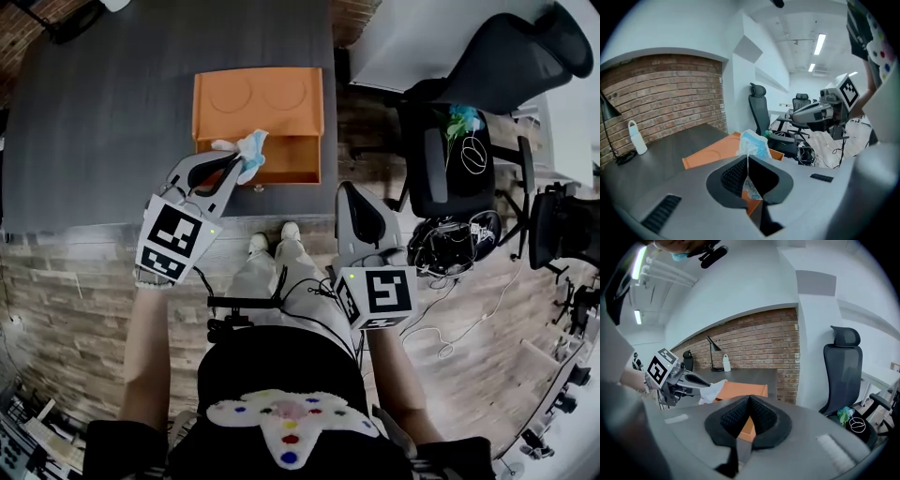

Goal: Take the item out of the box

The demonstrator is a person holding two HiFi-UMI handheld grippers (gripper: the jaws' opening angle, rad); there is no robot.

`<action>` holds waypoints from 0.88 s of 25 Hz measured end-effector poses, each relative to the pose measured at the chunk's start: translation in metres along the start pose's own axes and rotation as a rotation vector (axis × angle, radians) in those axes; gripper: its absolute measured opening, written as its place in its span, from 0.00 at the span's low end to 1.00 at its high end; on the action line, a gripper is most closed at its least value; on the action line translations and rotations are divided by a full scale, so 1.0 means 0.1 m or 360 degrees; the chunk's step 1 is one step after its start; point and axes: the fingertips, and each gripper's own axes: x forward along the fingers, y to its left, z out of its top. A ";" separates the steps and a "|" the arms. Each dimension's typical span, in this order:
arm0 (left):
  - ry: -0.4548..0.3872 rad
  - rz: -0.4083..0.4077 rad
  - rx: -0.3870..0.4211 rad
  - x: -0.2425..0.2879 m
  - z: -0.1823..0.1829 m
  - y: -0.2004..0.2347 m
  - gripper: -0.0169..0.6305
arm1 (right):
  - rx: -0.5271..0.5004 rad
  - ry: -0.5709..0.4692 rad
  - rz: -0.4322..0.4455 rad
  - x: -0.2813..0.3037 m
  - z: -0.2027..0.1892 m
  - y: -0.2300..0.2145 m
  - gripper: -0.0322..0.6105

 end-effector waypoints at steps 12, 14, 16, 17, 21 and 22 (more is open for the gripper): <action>-0.0329 0.0331 -0.0127 -0.75 0.69 0.07 0.05 | -0.0108 -0.0171 0.0133 -0.07 0.60 0.17 0.06; -0.0377 0.0360 -0.0121 -0.91 0.80 0.05 0.05 | -0.0143 -0.0195 0.0154 -0.12 0.70 0.24 0.06; -0.0419 0.0377 -0.0126 -1.04 0.90 0.02 0.05 | -0.0175 -0.0222 0.0169 -0.16 0.82 0.30 0.06; -0.0436 0.0388 -0.0131 -1.09 0.94 0.01 0.05 | -0.0190 -0.0236 0.0175 -0.18 0.87 0.32 0.06; -0.0489 0.0446 -0.0154 -1.27 1.03 0.02 0.05 | -0.0233 -0.0282 0.0195 -0.22 1.02 0.38 0.06; -0.0499 0.0461 -0.0160 -1.31 1.05 0.02 0.05 | -0.0239 -0.0289 0.0199 -0.23 1.05 0.39 0.06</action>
